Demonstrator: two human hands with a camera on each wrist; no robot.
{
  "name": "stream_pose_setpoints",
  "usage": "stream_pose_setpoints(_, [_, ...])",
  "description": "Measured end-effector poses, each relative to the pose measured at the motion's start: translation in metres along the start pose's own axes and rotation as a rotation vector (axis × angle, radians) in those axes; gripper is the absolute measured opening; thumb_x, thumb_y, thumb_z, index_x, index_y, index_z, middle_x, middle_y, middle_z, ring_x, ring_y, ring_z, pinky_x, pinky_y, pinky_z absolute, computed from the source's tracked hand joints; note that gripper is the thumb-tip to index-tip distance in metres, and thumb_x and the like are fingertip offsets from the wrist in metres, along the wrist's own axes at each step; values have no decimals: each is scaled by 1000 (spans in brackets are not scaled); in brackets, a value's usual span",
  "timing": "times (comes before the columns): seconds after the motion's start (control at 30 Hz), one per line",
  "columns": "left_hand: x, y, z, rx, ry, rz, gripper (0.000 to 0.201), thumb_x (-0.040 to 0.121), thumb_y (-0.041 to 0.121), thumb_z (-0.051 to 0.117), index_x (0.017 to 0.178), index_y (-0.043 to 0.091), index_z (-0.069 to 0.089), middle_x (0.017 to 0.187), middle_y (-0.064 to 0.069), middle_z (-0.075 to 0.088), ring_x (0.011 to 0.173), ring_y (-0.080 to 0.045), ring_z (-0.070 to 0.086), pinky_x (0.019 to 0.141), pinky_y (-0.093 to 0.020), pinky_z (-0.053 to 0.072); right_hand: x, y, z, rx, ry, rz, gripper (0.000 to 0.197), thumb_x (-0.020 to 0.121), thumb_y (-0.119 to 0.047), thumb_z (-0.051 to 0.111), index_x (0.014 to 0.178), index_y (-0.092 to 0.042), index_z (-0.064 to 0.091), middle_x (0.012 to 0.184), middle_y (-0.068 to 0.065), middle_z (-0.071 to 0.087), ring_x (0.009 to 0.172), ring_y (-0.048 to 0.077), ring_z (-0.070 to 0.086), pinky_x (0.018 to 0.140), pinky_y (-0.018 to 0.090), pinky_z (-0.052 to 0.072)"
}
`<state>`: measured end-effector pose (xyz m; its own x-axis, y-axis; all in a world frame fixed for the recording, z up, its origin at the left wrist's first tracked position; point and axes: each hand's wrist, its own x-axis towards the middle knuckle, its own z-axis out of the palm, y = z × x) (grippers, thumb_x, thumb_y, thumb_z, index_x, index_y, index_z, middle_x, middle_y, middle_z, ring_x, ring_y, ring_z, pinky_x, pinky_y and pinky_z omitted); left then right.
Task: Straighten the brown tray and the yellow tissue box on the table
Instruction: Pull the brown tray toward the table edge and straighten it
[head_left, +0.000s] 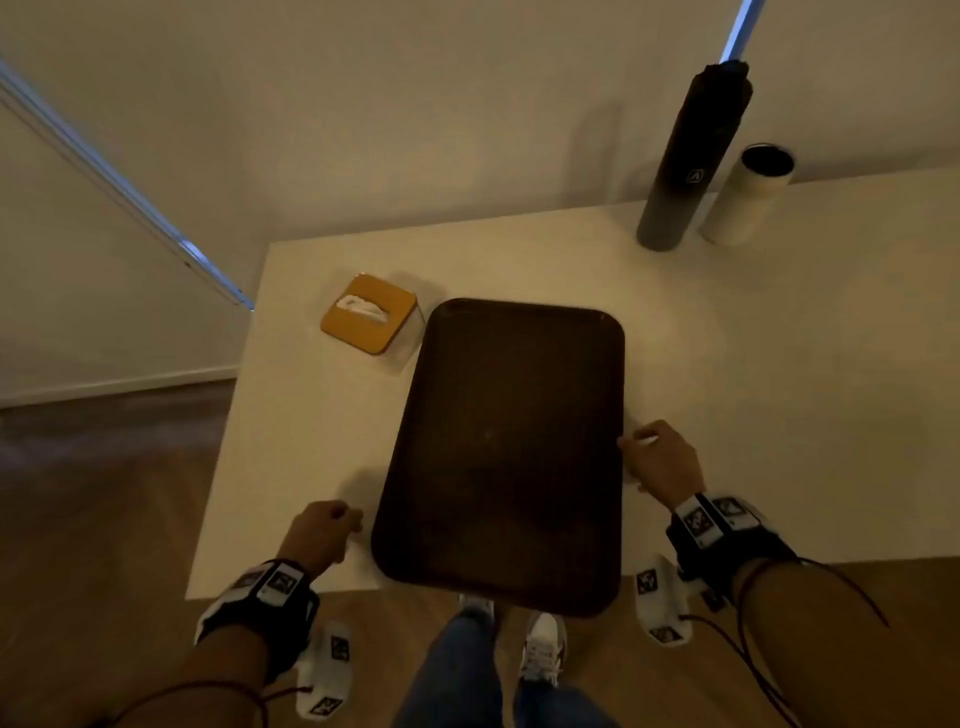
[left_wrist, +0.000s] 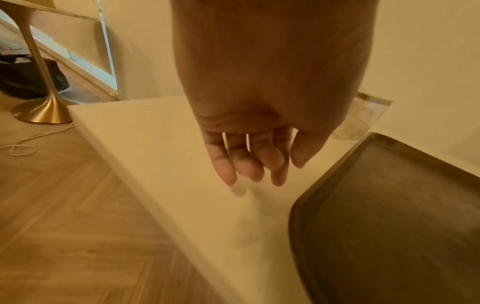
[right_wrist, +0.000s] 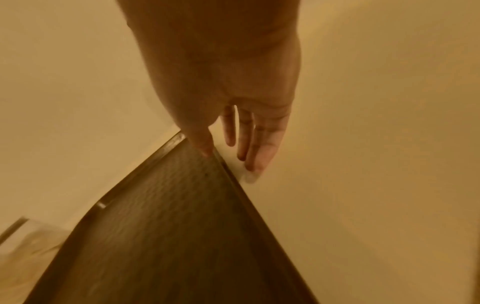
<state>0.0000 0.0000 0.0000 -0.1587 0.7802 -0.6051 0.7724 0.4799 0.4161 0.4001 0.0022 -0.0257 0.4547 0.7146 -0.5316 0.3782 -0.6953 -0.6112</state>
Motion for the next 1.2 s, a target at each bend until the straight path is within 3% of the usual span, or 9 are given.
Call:
stream_pose_setpoints(0.1, [15,3,-6,-29,11,-8,31,92,24,52,71,6,66,55,-10,58,52,-26,55,60,-31,44,15,-16,3,-38,-24,4,25,86,-33,63,94,-10,62,84,13,72,67,30,71,70,45,60])
stream_pose_setpoints(0.2, [22,10,-7,-25,5,13,27,91,26,53,73,9,65,59,-10,63,56,-25,60,64,-34,47,20,-25,6,-110,-31,-16,21,88,-26,61,90,-5,63,90,15,69,77,30,65,68,31,47])
stream_pose_setpoints(0.33, [29,33,1,-51,26,95,14,89,27,54,90,16,63,81,-6,68,73,-21,64,64,-31,46,23,-21,9,-29,15,38,23,87,-26,63,94,-4,68,91,14,69,87,33,68,77,42,57])
stream_pose_setpoints(0.43, [42,54,8,-41,31,145,22,88,27,55,106,16,61,97,-5,64,87,-21,60,76,-33,47,25,-9,8,43,64,107,16,85,-26,64,86,-10,67,91,14,71,85,33,70,79,50,59])
stream_pose_setpoints(0.6, [62,86,16,-12,126,128,37,89,31,54,121,13,53,115,-10,54,92,-24,55,79,-34,45,18,13,8,205,169,271,13,83,-27,64,83,-14,65,90,14,72,86,36,71,82,52,59])
stream_pose_setpoints(0.77, [74,110,22,-163,177,81,48,86,18,53,132,10,42,124,-18,52,109,-37,55,92,-46,48,2,10,13,437,242,414,10,91,-15,61,87,-6,62,86,15,67,75,33,69,76,48,60])
stream_pose_setpoints(0.93, [92,137,22,-215,182,108,46,86,9,46,132,10,42,122,-21,56,111,-40,55,92,-49,47,2,13,19,535,292,499,14,91,-16,61,98,-3,63,94,18,68,83,38,70,80,54,60])
stream_pose_setpoints(1.07, [94,163,15,4,113,240,52,88,12,46,139,13,36,130,-18,49,111,-39,56,90,-45,45,4,15,18,547,333,532,11,89,-22,62,85,-12,60,100,21,68,91,41,68,84,58,57])
stream_pose_setpoints(1.2, [85,179,-15,301,346,514,37,92,30,46,125,13,50,125,-8,53,104,-29,59,70,-35,44,11,7,23,564,334,546,13,88,-23,63,80,-14,58,102,22,68,96,42,67,86,58,56])
